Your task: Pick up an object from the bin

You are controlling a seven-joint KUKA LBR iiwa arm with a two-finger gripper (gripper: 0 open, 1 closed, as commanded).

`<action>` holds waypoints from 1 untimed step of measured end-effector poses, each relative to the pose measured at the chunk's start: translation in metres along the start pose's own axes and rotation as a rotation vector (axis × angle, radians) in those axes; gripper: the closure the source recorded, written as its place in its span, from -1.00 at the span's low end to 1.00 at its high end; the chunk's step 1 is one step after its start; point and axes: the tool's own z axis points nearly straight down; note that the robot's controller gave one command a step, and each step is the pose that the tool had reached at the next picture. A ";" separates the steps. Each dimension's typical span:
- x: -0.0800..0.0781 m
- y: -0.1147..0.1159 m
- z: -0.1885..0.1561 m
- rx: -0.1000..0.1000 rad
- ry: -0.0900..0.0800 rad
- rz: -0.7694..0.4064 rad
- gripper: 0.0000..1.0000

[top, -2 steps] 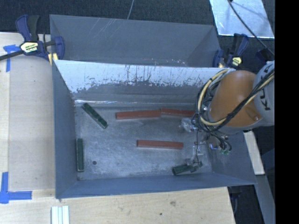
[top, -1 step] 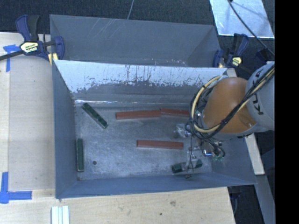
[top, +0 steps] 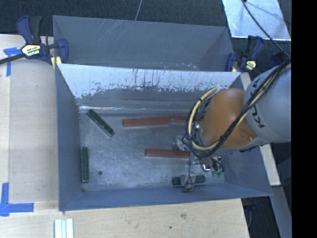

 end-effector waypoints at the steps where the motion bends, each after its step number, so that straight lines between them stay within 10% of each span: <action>1: -0.017 0.010 -0.017 -0.001 0.001 0.155 -1.00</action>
Offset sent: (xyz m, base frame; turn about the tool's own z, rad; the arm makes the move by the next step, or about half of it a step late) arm 0.0588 -0.0112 0.0344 -0.0863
